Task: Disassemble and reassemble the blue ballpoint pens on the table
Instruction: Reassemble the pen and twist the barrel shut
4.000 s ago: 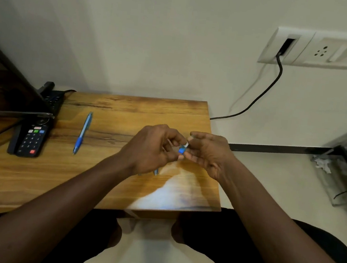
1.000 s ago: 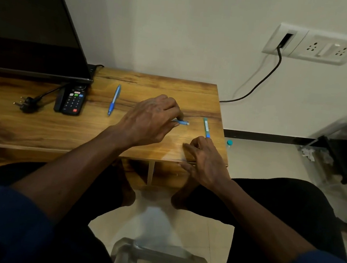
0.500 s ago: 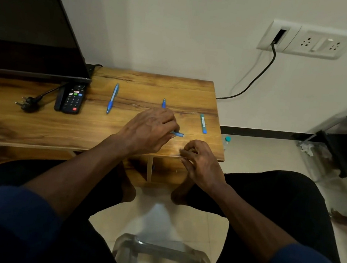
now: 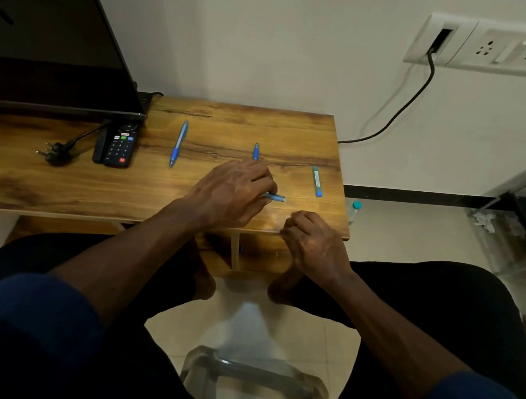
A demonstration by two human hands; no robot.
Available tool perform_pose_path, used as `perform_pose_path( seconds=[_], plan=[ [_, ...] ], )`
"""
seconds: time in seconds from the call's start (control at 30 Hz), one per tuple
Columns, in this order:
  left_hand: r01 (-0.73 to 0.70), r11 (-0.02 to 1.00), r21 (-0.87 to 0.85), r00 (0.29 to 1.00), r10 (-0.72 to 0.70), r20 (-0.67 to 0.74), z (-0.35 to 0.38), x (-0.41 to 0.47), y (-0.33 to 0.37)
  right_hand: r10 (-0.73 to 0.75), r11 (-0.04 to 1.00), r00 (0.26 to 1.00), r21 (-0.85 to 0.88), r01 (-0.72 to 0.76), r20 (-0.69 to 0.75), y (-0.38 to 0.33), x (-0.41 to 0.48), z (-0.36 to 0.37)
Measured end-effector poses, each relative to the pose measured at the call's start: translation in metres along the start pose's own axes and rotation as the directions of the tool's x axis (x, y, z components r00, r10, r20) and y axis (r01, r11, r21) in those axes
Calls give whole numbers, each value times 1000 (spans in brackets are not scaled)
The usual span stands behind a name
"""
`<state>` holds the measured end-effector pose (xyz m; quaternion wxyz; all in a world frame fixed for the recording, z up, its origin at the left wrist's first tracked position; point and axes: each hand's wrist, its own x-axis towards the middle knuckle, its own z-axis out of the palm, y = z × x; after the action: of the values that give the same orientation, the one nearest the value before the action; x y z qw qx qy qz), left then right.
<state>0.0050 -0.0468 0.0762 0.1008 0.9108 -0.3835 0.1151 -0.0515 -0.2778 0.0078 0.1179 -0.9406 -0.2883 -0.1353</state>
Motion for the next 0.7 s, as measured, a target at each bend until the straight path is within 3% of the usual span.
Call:
perform_pose_path(
  seconds=[0.1, 0.17, 0.23, 0.3, 0.33, 0.47, 0.53, 0.6, 0.7],
  plan=[
    [39, 999, -2, 999, -39, -18, -3, 0, -3, 21, 997, 1000, 77, -21, 6, 1, 8, -6],
    [61, 998, -12, 997, -61, -40, -7, 2, -4, 209, 943, 976, 276, -186, -55, -2, 18, -17],
    [87, 995, -37, 994, -90, -66, -13, 3, -7, 519, 706, 852, 596, -382, -68, -7, 35, -34],
    [138, 986, -98, 985, -147, -94, -22, 4, -9, 686, 408, 727, 824, -392, 6, -10, 55, -56],
    [165, 976, -143, 977, -182, -113, -27, 5, -9, 710, 285, 702, 888, -362, 59, -10, 64, -67],
    [237, 906, -351, 923, -323, -208, -47, 15, -8, 616, -187, 706, 935, -300, 349, -7, 92, -110],
    [251, 875, -414, 900, -368, -232, -55, 21, -10, 513, -359, 717, 877, -320, 472, -8, 101, -123],
    [256, 848, -465, 887, -397, -237, -61, 26, -13, 443, -460, 724, 827, -323, 529, -10, 108, -130],
    [254, 825, -505, 886, -408, -221, -67, 33, -18, 421, -526, 733, 802, -282, 534, -12, 119, -132]
  ],
)
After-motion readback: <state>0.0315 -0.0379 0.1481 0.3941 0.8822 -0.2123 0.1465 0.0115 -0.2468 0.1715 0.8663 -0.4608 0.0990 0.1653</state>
